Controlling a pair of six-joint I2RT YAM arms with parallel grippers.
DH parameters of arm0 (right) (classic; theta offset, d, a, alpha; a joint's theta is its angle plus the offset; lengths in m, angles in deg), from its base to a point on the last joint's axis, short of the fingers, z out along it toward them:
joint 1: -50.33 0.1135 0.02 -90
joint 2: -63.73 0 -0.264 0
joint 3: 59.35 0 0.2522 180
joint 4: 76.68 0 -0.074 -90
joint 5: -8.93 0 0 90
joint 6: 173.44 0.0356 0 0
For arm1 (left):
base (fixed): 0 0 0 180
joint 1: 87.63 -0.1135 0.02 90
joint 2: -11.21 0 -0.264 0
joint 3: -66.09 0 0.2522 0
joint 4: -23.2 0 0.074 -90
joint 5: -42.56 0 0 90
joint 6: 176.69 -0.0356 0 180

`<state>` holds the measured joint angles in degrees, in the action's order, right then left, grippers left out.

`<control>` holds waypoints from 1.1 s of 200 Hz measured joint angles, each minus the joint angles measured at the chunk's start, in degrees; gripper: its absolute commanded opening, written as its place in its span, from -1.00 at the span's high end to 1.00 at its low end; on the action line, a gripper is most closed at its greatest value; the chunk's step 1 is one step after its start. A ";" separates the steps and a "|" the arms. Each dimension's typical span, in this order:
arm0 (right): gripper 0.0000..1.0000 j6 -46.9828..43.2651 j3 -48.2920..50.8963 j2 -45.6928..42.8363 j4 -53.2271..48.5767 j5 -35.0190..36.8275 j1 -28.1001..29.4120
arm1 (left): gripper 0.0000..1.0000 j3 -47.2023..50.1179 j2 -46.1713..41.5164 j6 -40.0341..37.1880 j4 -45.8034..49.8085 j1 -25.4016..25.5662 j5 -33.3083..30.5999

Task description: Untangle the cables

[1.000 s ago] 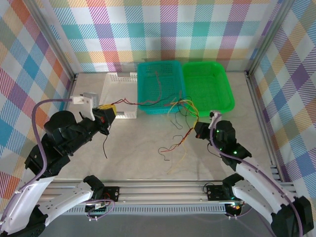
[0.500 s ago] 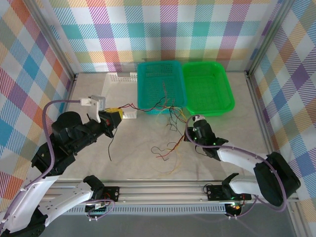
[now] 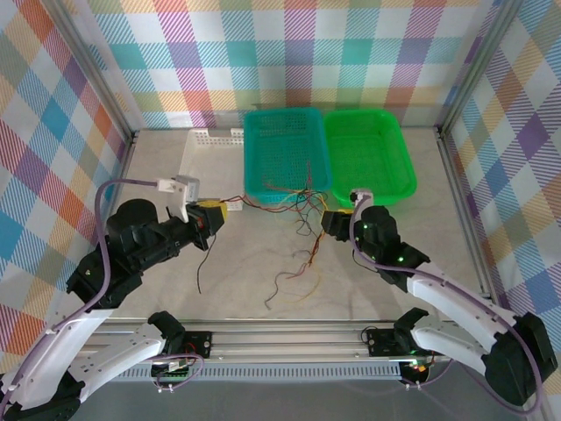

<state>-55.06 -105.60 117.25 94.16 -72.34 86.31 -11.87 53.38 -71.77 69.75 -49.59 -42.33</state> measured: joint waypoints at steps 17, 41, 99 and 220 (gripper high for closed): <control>-0.20 -0.68 0.00 -2.19 -1.27 -1.16 0.00 | 1.00 0.94 0.42 0.87 -0.20 0.00 1.07; -0.33 -0.57 -0.02 -4.28 -0.61 -6.84 0.02 | 1.00 1.97 1.29 2.51 -1.79 0.00 3.15; -0.46 -2.08 -5.81 0.70 3.30 -19.85 6.84 | 1.00 5.95 4.61 8.33 -7.54 0.00 9.77; -0.44 -17.38 -9.35 5.62 5.73 -18.10 12.63 | 1.00 5.88 10.01 10.60 -7.39 0.17 21.09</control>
<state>-72.44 -114.96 122.87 99.89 -90.44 98.95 -5.99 63.39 -61.17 62.37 -49.42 -21.24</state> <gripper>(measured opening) 0.734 0.049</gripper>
